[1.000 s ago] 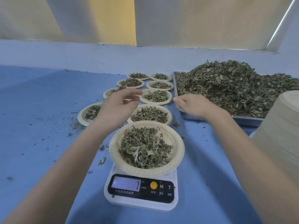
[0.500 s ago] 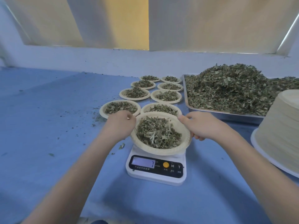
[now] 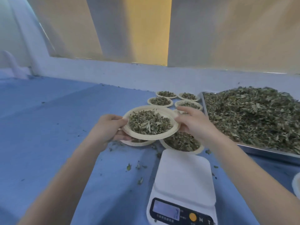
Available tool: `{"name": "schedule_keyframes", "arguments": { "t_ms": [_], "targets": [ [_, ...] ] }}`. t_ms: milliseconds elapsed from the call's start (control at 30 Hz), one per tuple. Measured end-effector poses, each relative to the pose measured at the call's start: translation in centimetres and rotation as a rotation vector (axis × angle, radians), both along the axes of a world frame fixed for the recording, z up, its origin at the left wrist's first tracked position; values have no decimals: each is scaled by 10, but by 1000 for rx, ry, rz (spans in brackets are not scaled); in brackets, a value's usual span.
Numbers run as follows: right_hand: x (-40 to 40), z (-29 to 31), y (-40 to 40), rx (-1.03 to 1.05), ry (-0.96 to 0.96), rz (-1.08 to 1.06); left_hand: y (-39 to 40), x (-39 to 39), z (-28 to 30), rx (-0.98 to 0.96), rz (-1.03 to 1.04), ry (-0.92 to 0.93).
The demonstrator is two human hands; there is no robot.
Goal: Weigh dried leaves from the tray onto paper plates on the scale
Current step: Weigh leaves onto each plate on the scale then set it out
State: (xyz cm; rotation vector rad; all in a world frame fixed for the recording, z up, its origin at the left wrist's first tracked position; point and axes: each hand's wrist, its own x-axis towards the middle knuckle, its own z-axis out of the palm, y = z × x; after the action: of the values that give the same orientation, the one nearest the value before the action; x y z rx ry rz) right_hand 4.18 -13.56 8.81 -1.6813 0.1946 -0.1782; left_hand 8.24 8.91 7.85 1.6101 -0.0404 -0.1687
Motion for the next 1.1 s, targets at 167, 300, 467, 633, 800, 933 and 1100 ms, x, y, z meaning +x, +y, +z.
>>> {"name": "schedule_keyframes", "arguments": {
  "t_ms": [167, 300, 467, 633, 800, 933, 1100],
  "targets": [
    [37, 2, 29, 179, -63, 76, 32, 24, 5, -72, 118, -20],
    [52, -5, 51, 56, 47, 216, 65, 25, 0, 60, 168, -33],
    [40, -19, 54, -263, 320, 553, 117, 0, -17, 286, 41, 113],
    [28, -32, 56, -533, 474, 744, 131, -24, -41, 433, -100, 221],
    [25, -37, 62, -811, 424, 658, 120, -30, -61, 478, -64, 206],
    [18, -33, 68, -1112, 383, 570, 109, -25, -62, 675, 7, 150],
    [2, -8, 67, -1041, 190, 402, 74, -15, -24, 1005, 51, -182]
  ]
}}
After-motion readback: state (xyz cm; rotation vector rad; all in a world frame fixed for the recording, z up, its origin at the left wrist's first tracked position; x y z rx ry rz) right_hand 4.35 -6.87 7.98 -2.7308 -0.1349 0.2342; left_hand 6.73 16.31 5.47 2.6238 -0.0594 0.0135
